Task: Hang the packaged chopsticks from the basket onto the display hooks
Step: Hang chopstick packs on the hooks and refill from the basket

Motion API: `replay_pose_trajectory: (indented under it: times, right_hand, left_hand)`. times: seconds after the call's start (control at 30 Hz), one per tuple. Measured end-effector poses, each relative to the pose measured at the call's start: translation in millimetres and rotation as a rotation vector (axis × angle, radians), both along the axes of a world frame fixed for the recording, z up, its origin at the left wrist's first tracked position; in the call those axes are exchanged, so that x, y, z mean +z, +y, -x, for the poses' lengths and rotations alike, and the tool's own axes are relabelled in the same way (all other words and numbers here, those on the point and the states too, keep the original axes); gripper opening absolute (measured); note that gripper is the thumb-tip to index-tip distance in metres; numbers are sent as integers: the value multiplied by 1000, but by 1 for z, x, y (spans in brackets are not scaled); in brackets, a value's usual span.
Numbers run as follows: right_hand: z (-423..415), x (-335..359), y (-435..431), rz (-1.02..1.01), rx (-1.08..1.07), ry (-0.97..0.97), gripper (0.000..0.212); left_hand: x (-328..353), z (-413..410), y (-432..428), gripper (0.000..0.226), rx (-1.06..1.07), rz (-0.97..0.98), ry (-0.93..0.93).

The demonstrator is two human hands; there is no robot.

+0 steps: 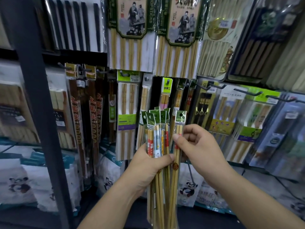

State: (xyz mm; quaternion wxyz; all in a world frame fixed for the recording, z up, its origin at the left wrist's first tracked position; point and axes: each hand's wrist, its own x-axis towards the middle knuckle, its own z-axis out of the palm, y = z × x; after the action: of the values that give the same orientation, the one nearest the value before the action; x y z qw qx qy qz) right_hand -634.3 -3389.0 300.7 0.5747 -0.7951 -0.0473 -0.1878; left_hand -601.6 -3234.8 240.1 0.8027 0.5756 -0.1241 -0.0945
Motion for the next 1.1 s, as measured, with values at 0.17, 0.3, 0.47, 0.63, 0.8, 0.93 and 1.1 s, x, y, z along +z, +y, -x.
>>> replay_pose_trajectory:
  times: [0.17, 0.3, 0.47, 0.63, 0.8, 0.93, 1.1]
  right_hand:
    - [-14, 11, -2, -44, -31, -1, 17]
    - [-24, 17, 0, -17, -30, -15, 25]
    - [-35, 39, -4, -63, -129, -102, 27]
    - [-51, 69, -7, -56, -199, -194, 29]
    - [-61, 77, -2, -58, -204, -170, 31]
    - [-62, 75, 0, -48, -207, -192, 32]
    - [-63, 78, -1, -77, -224, -186, 30]
  left_hand:
    - [-1, -1, -3, 39, 79, -27, 7]
    - [-1, 0, -8, 37, 115, -60, -25]
    - [-6, -5, -12, 33, 199, -84, 37]
    - [-7, -9, -11, 33, 207, -110, 48]
    - [-6, -12, -5, 30, 226, -65, 56]
    - [-5, -13, -1, 29, 240, -50, 69]
    - [-5, -13, 3, 27, 236, -67, 59]
